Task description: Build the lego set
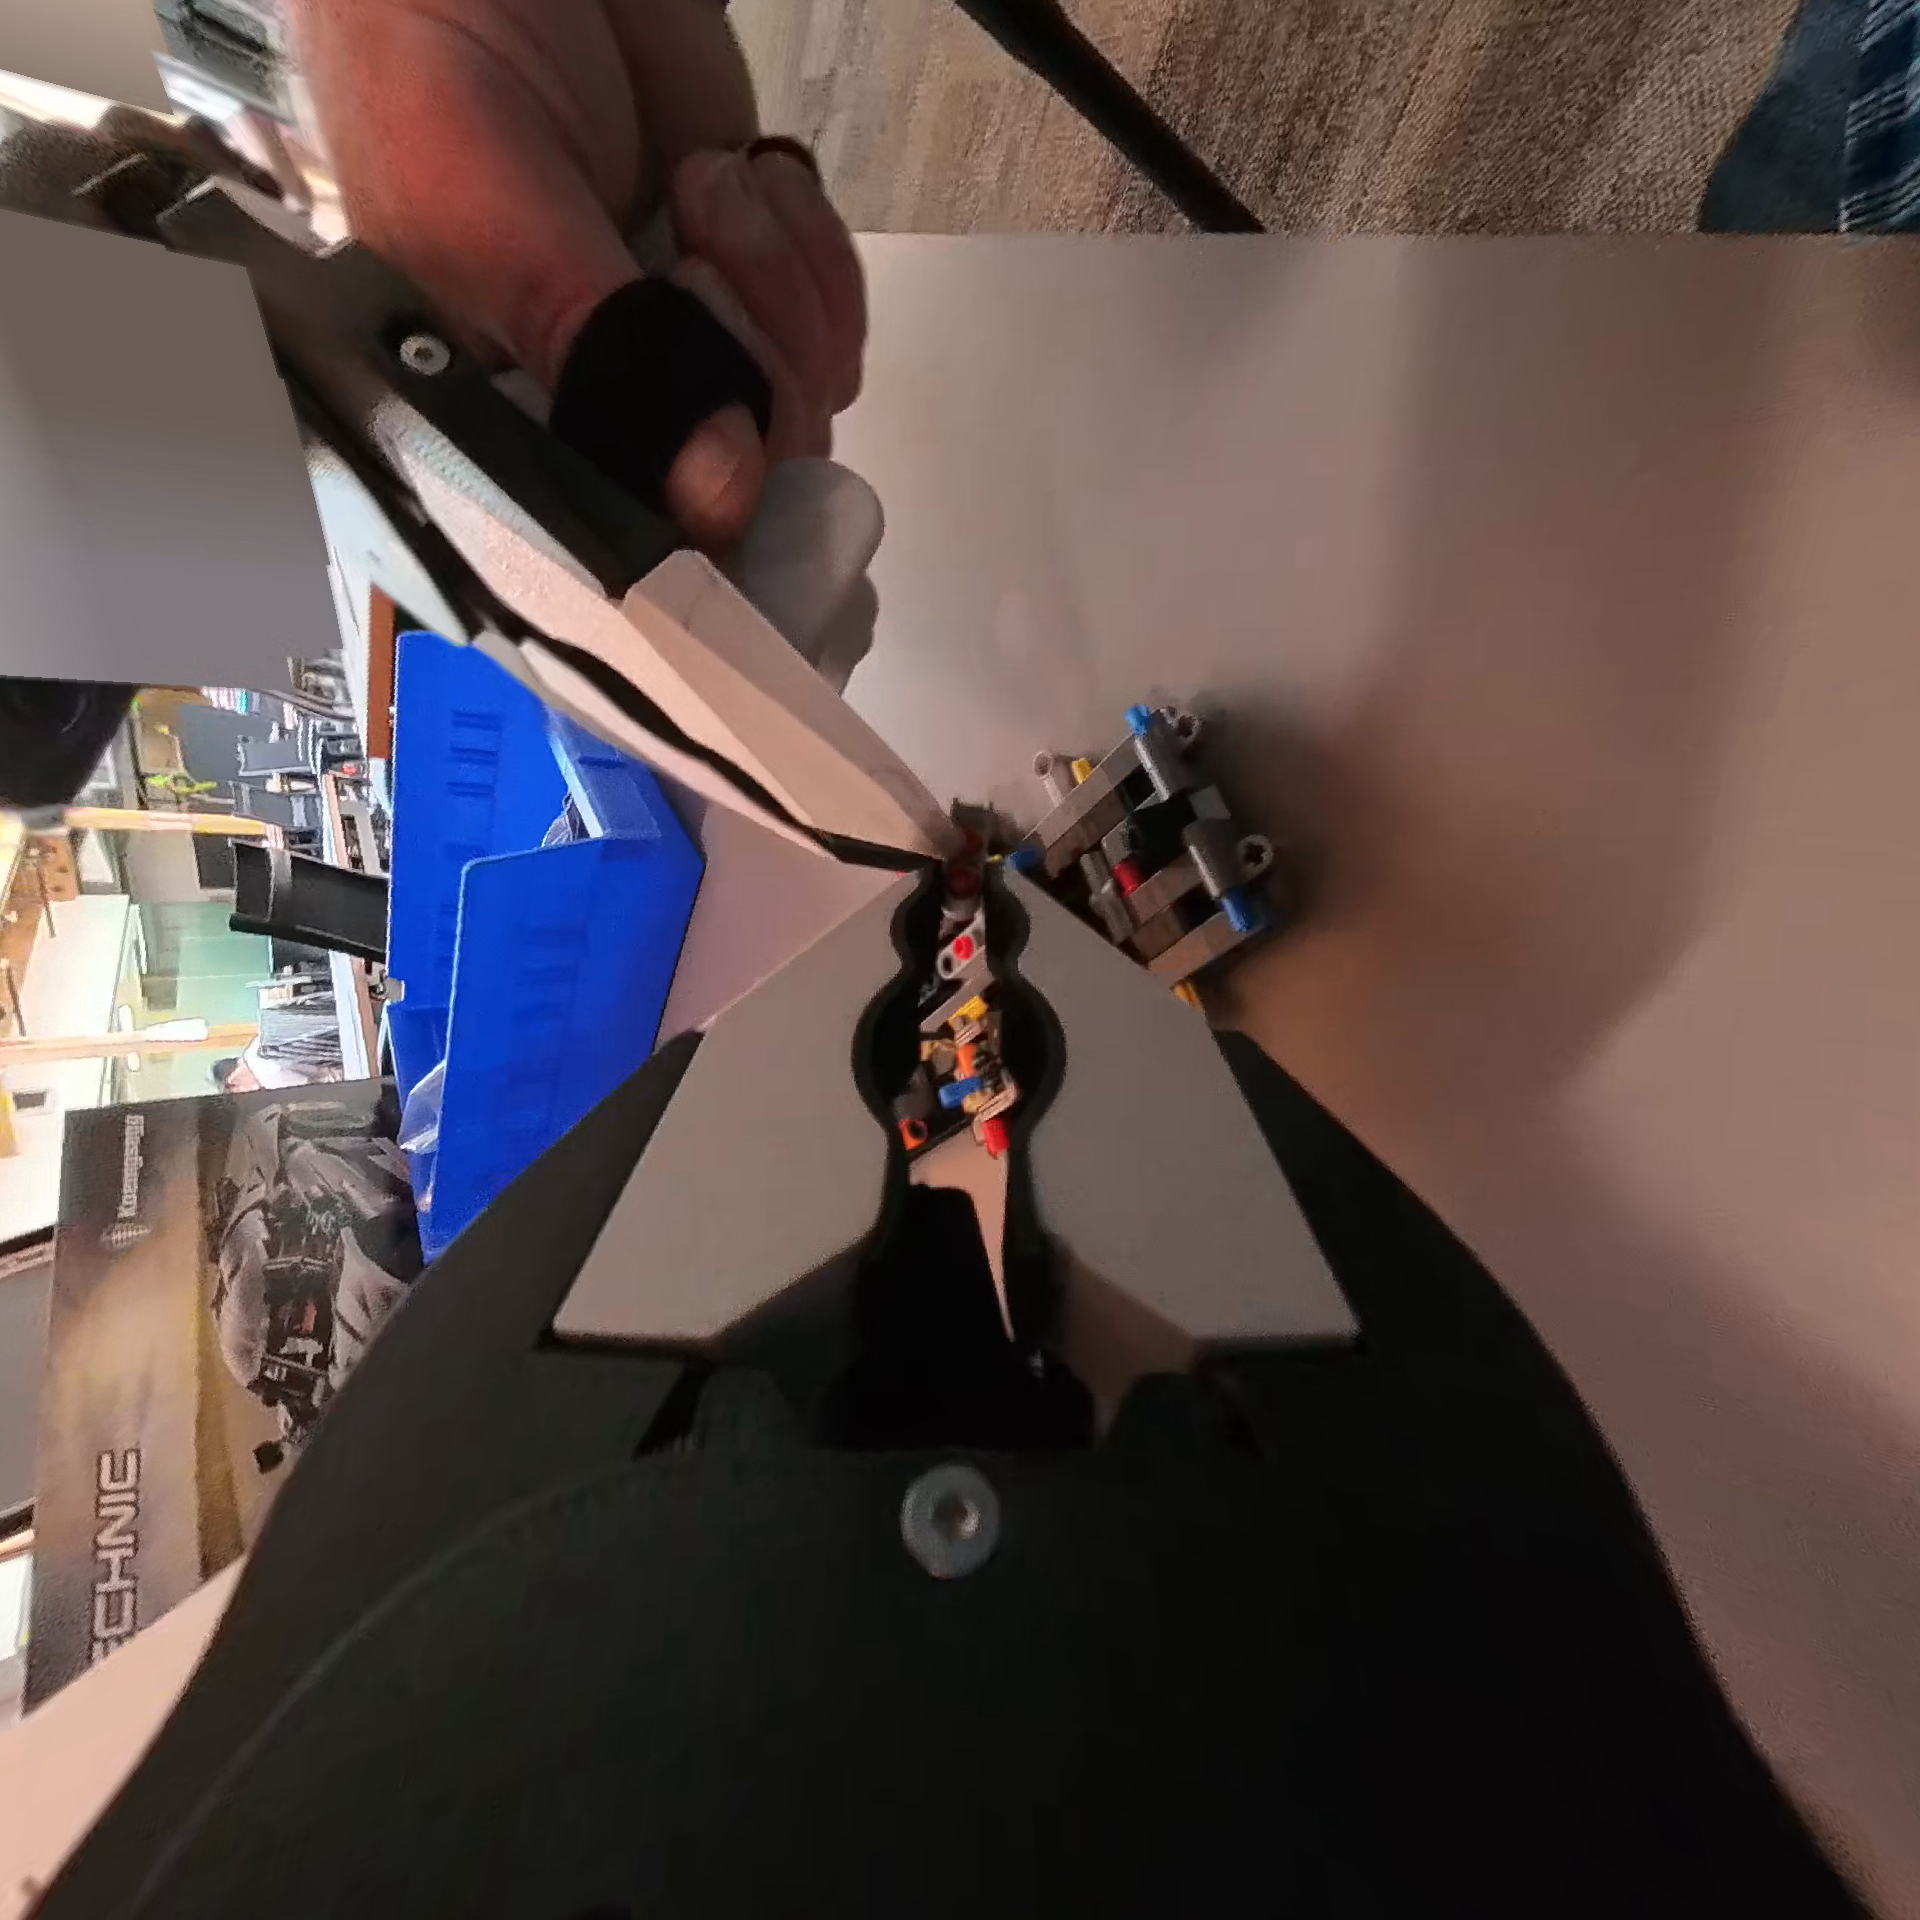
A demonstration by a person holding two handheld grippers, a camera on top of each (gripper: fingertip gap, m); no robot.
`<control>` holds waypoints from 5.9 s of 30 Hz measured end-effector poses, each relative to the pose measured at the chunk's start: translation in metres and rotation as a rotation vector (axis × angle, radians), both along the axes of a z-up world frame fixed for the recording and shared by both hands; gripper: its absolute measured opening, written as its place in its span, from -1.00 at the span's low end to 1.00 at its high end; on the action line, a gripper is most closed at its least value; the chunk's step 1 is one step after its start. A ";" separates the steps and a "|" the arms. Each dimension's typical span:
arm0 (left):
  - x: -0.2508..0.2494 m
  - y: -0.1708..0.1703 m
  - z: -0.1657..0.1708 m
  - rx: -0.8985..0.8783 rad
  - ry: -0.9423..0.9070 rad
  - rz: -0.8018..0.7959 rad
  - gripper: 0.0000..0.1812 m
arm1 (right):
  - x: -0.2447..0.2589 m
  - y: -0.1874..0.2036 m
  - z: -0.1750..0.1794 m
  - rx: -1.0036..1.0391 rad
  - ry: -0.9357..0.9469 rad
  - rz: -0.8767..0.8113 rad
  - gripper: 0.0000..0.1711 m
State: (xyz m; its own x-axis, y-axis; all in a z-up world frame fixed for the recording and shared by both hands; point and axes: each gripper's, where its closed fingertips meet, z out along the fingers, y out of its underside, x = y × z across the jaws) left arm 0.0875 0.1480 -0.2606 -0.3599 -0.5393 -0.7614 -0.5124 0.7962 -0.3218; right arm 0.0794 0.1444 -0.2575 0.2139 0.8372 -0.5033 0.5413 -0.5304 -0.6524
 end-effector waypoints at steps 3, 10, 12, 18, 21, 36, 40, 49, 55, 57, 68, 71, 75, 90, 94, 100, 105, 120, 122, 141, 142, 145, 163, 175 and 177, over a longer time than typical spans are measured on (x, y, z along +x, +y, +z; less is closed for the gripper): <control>-0.001 0.006 0.005 -0.024 -0.033 0.041 -0.92 | 0.004 0.007 0.001 -0.032 0.049 -0.070 -0.94; -0.003 0.029 0.015 -0.136 -0.168 0.217 -0.79 | 0.010 0.027 0.012 -0.155 0.248 -0.313 -0.94; 0.000 0.032 0.019 -0.185 -0.242 0.268 -0.74 | 0.011 0.036 0.018 -0.208 0.345 -0.400 -0.94; 0.010 0.037 0.026 -0.225 -0.396 0.381 -0.71 | 0.007 0.043 0.025 -0.296 0.508 -0.530 -0.93; 0.011 0.038 0.025 -0.274 -0.412 0.405 -0.72 | 0.007 0.044 0.028 -0.305 0.534 -0.553 -0.93; -0.013 0.033 -0.009 -0.451 -0.262 0.498 -0.76 | 0.033 0.046 -0.010 -0.340 0.389 -0.715 -0.94; -0.016 0.031 -0.020 -0.469 -0.209 0.506 -0.84 | 0.036 0.043 -0.020 -0.383 0.365 -0.777 -0.94; -0.017 0.030 -0.027 -0.536 -0.200 0.486 -0.92 | 0.033 0.040 -0.026 -0.477 0.468 -0.837 -0.94; -0.018 0.030 -0.033 -0.547 -0.185 0.485 -0.91 | 0.032 0.042 -0.027 -0.498 0.485 -0.855 -0.94; -0.018 0.030 -0.033 -0.556 -0.184 0.486 -0.91 | 0.033 0.044 -0.026 -0.500 0.496 -0.873 -0.94; -0.018 0.030 -0.033 -0.553 -0.195 0.480 -0.92 | 0.030 0.048 -0.026 -0.562 0.546 -0.940 -0.94; -0.018 0.030 -0.033 -0.547 -0.199 0.475 -0.92 | 0.031 0.049 -0.027 -0.565 0.556 -0.975 -0.95; -0.018 0.030 -0.033 -0.541 -0.211 0.474 -0.92 | 0.032 0.049 -0.030 -0.547 0.538 -0.996 -1.00; -0.018 0.029 -0.034 -0.528 -0.222 0.479 -0.92 | 0.033 0.046 -0.031 -0.361 0.422 -0.990 -1.00; -0.018 0.029 -0.034 -0.512 -0.227 0.484 -0.93 | 0.033 0.046 -0.031 -0.310 0.389 -0.996 -1.00; -0.018 0.030 -0.034 -0.483 -0.232 0.497 -0.94 | 0.031 0.042 -0.032 -0.218 0.318 -0.995 -1.00; -0.018 0.030 -0.034 -0.478 -0.234 0.502 -0.94 | 0.030 0.041 -0.032 -0.164 0.281 -0.991 -1.00; -0.017 0.030 -0.034 -0.454 -0.238 0.501 -0.94 | 0.029 0.042 -0.027 0.046 0.151 -0.851 -1.00; -0.017 0.029 -0.034 -0.454 -0.238 0.498 -0.94 | 0.031 0.044 -0.026 0.011 0.183 -0.856 -1.00; -0.015 0.029 -0.034 -0.435 -0.237 0.513 -0.96 | 0.027 0.045 -0.027 0.086 0.140 -0.808 -1.00; -0.016 0.029 -0.034 -0.434 -0.237 0.512 -0.96 | 0.027 0.045 -0.027 0.102 0.130 -0.808 -1.00; -0.015 0.028 -0.034 -0.425 -0.238 0.514 -0.96 | 0.027 0.044 -0.027 0.141 0.105 -0.811 -1.00; -0.022 0.032 -0.013 -0.475 -0.253 0.483 -0.85 | 0.036 0.036 -0.005 0.210 0.190 -0.758 -0.92; -0.111 0.066 0.025 -0.385 -0.192 0.692 -0.80 | 0.053 0.035 0.013 0.415 0.105 -0.682 -0.83; -0.124 0.070 0.028 -0.368 -0.193 0.726 -0.80 | 0.055 0.037 0.011 0.435 0.085 -0.677 -0.82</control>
